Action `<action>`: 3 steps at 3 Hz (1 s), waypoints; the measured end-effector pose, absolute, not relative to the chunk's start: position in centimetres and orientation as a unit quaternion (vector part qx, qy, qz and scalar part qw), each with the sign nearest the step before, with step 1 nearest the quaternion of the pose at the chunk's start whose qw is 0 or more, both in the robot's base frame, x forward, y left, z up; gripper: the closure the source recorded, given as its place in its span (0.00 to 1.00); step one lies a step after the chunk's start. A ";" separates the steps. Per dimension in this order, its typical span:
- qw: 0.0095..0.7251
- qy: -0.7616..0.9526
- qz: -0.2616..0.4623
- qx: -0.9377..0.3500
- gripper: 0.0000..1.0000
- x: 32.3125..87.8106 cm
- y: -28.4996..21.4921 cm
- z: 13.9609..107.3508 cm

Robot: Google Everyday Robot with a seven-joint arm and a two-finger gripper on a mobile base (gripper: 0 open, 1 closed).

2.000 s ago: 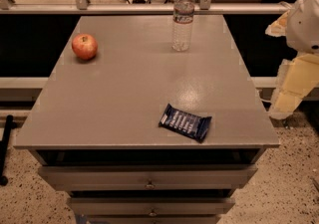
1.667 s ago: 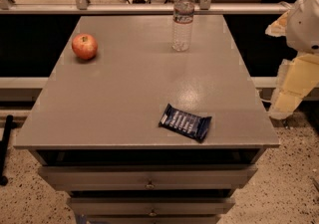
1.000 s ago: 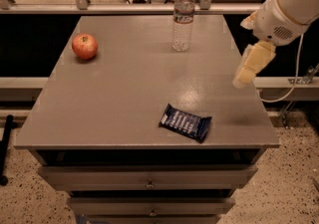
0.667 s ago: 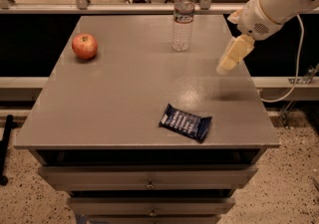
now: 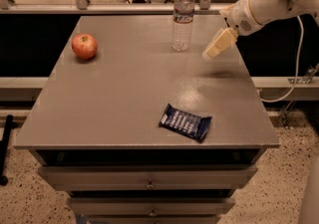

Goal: Knock water bottle over

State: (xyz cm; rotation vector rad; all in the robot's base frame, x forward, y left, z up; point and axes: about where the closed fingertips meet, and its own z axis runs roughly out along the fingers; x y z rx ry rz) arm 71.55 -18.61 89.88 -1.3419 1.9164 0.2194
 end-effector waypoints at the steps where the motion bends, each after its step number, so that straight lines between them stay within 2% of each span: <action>1: 0.419 0.741 0.133 -0.507 0.00 73.4 -17.3 89.9; 3: 0.478 0.673 0.287 -0.486 0.00 73.7 -10.7 91.6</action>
Offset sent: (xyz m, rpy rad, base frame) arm 0.0295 0.0545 0.0204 0.4505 0.0122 0.1068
